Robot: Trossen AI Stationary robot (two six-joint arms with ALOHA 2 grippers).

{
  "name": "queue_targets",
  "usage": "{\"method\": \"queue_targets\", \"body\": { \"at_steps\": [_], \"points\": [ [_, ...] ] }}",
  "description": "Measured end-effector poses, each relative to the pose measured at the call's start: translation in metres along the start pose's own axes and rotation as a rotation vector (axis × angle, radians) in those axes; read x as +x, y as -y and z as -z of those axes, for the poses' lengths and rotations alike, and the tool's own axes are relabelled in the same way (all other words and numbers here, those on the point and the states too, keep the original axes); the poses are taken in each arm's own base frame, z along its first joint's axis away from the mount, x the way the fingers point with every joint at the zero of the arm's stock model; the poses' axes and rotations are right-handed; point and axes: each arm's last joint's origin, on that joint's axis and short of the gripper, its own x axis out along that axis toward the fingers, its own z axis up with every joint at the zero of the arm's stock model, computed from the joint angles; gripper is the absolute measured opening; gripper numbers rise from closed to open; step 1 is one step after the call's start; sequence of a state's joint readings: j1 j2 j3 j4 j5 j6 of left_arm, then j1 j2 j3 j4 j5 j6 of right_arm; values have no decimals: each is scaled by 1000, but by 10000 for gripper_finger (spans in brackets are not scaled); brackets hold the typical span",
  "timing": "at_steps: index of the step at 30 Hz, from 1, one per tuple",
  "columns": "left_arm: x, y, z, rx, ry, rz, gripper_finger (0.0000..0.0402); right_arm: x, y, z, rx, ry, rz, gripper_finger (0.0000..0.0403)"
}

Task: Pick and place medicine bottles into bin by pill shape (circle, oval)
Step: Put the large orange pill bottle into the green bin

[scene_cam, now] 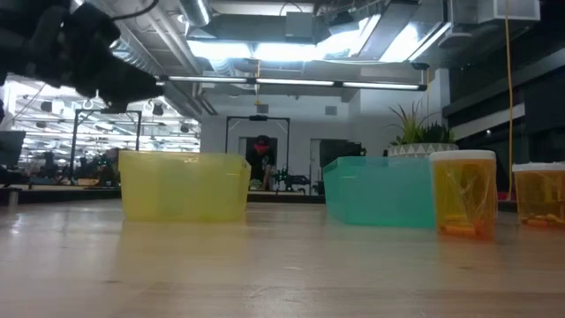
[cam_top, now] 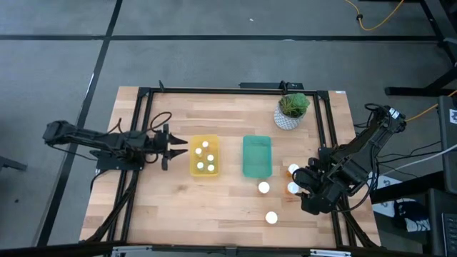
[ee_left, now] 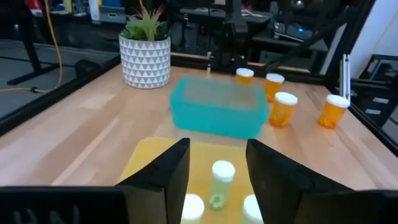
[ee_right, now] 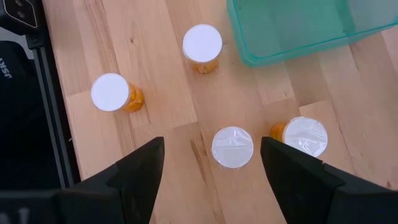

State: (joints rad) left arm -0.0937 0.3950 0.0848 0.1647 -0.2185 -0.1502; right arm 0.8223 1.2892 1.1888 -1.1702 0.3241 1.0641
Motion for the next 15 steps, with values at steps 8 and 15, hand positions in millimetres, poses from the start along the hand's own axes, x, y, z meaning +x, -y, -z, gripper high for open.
{"method": "queue_targets", "body": {
  "at_steps": [8,15],
  "points": [
    [-1,-3,21,10,-35,-5,150,0,0,0,0,14,7,269],
    [-1,-4,25,14,-59,-9,150,0,1,-1,0,44,25,269]
  ]
}}
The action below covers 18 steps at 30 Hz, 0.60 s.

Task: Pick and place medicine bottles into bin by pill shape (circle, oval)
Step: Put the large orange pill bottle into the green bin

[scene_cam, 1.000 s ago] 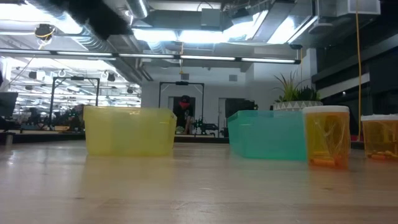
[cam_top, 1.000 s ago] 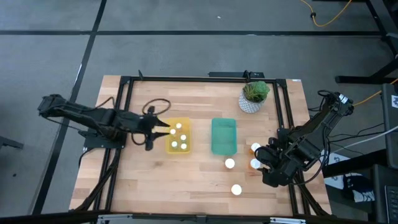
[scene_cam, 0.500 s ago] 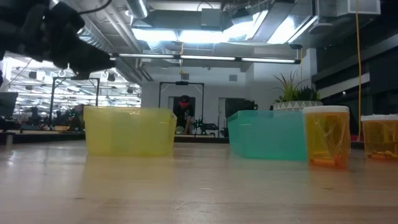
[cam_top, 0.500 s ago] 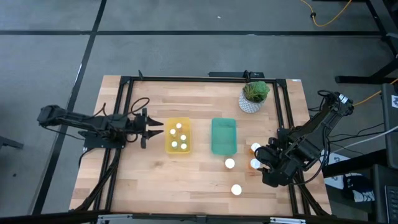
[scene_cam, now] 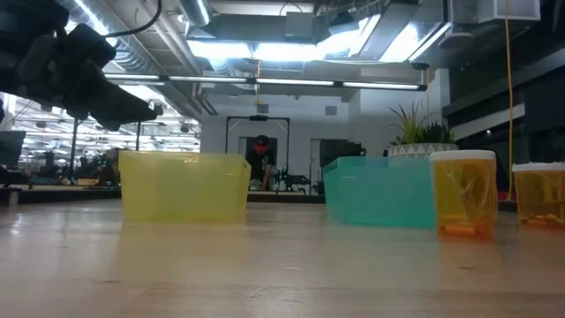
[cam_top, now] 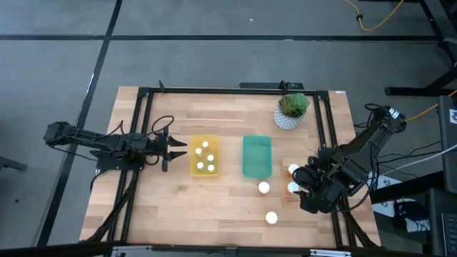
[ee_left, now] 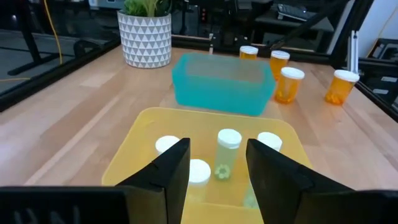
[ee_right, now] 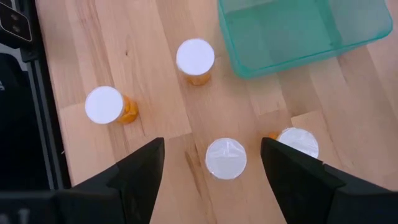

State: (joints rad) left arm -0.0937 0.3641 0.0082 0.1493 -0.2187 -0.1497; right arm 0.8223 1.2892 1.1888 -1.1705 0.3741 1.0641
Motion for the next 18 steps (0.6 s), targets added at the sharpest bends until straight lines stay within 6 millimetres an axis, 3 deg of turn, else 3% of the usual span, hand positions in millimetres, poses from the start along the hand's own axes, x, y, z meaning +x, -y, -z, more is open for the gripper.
{"method": "queue_targets", "body": {
  "at_steps": [18],
  "points": [
    [0,0,0,-24,0,0,150,0,0,0,-1,-7,-4,269]
  ]
}}
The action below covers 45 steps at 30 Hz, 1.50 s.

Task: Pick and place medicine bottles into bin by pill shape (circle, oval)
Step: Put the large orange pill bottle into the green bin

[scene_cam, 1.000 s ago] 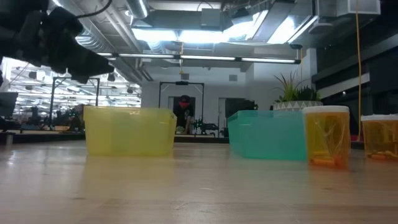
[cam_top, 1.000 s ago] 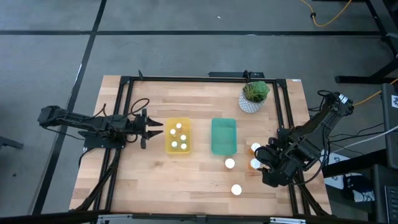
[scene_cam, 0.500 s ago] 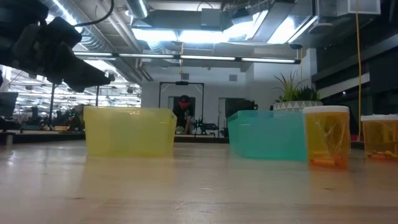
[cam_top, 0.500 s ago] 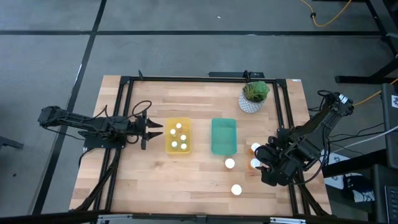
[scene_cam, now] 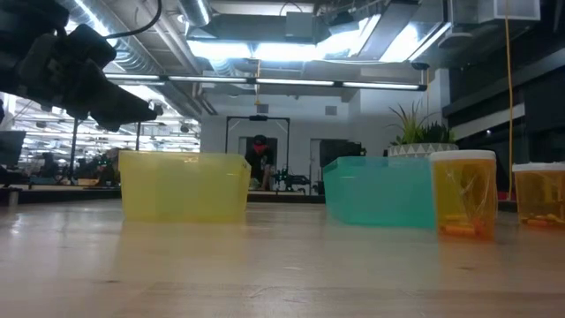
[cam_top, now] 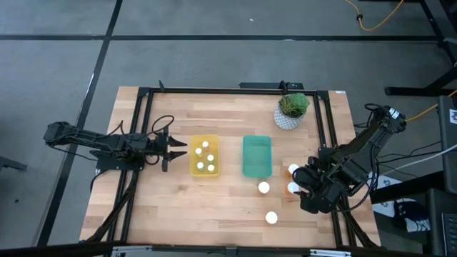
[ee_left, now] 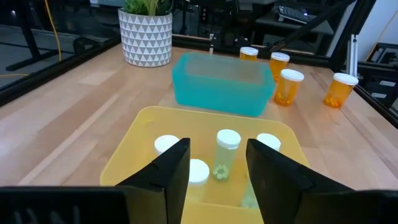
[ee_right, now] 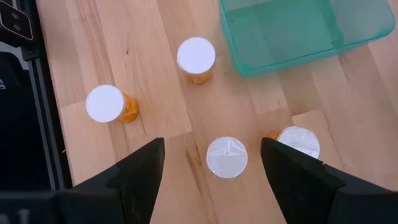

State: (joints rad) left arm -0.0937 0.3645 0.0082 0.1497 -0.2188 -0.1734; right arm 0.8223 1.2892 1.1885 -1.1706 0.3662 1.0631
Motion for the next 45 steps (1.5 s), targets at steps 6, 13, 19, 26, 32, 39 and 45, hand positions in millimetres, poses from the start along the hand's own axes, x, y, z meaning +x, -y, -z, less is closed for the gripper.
{"method": "queue_targets", "body": {
  "at_steps": [6,13,19,26,32,39,45],
  "points": [
    [0,0,0,0,0,0,150,0,0,1,-67,-27,-17,269],
    [0,0,0,0,1,0,150,0,0,0,-41,15,9,269],
    [0,0,0,0,0,0,150,1,1,-1,5,29,24,269],
    [0,0,0,-1,1,0,150,7,0,-1,-21,46,99,269],
    [0,0,0,-1,1,0,150,14,-8,-2,-33,54,85,269],
    [0,0,0,-1,1,-1,150,35,-18,-6,-73,-20,90,269],
    [0,0,0,-1,1,0,150,63,-19,-13,-132,-175,112,269]
  ]
}}
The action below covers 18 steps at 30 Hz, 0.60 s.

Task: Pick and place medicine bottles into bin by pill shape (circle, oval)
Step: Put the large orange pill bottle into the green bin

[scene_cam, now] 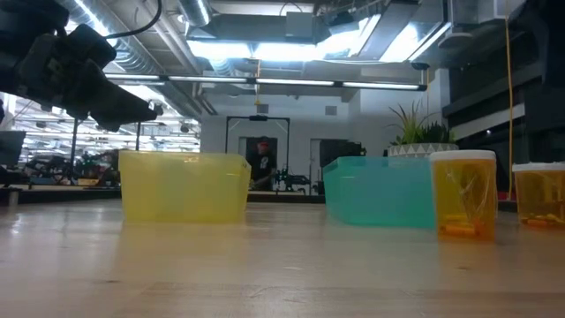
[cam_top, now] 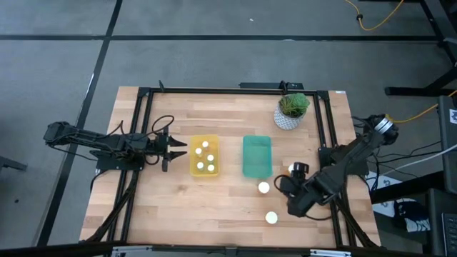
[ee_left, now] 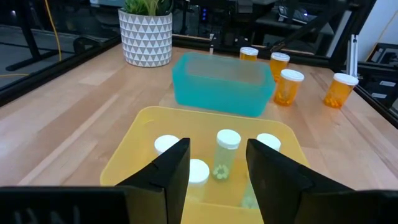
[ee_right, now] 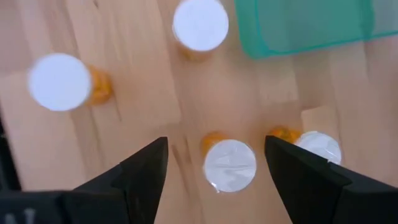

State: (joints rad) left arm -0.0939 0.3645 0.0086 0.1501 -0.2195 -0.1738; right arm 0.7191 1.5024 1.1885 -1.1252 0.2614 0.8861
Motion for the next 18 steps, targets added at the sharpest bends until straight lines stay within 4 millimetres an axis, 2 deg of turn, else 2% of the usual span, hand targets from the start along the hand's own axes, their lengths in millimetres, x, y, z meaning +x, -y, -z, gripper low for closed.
{"method": "queue_targets", "body": {
  "at_steps": [7,13,18],
  "points": [
    [0,0,0,0,0,0,150,19,5,-21,-133,-12,8,269],
    [0,0,0,0,0,0,150,40,9,-36,-146,-85,-15,269],
    [0,0,0,0,0,0,150,61,5,-43,-187,-141,-47,269]
  ]
}}
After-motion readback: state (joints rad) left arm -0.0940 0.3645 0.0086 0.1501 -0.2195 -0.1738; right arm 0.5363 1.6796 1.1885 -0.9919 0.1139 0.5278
